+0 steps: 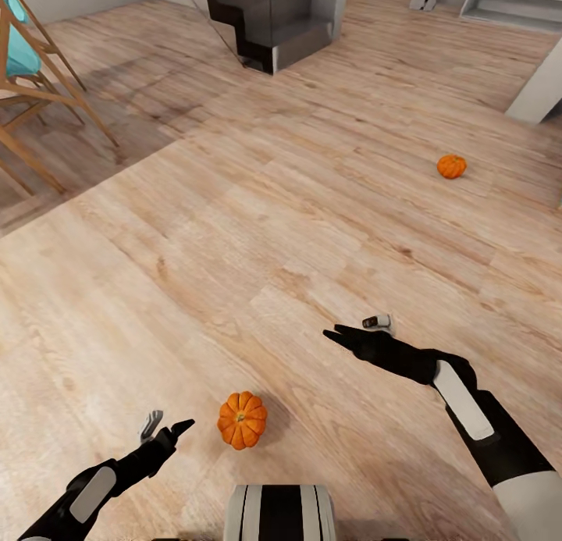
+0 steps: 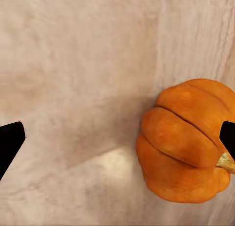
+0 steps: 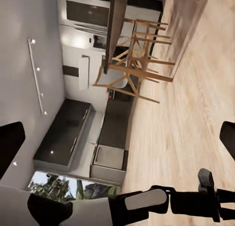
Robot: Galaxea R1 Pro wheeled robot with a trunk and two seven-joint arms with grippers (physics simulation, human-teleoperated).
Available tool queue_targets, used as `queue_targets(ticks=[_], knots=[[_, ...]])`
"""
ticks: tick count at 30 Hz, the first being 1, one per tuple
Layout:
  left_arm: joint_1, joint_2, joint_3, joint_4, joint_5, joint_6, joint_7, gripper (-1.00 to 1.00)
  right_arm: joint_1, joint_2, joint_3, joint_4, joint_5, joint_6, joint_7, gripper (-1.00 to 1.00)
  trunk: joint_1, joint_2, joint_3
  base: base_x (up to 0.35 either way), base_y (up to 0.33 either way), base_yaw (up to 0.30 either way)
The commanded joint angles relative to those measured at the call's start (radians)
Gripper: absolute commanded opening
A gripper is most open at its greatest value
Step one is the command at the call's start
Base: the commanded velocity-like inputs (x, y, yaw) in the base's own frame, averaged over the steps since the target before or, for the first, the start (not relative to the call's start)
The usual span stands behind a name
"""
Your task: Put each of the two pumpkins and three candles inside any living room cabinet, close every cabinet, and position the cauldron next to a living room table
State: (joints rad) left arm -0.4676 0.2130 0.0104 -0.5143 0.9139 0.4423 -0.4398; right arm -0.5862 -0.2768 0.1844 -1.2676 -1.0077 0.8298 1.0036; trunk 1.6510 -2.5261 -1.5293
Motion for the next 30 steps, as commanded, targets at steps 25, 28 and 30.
queue_targets(ticks=[25, 28, 30], knots=[[0.000, -0.001, -0.092, -0.007, -0.004, 0.009, -0.206, 1.00, 0.002, 0.003, -0.013, 0.012, -0.006, 0.011, -0.048, 1.00, 0.006, -0.003, -0.049, 0.000, 0.000, -0.071], [0.000, -0.001, -0.094, -0.007, -0.004, 0.009, -0.213, 1.00, 0.002, 0.005, -0.013, 0.012, -0.006, 0.011, -0.048, 1.00, 0.006, -0.003, -0.049, 0.000, 0.000, -0.060], [0.000, -0.001, -0.095, -0.010, -0.004, 0.009, -0.214, 1.00, 0.002, 0.006, -0.013, 0.012, -0.006, 0.011, -0.048, 1.00, 0.006, -0.003, -0.048, 0.000, 0.000, -0.169]])
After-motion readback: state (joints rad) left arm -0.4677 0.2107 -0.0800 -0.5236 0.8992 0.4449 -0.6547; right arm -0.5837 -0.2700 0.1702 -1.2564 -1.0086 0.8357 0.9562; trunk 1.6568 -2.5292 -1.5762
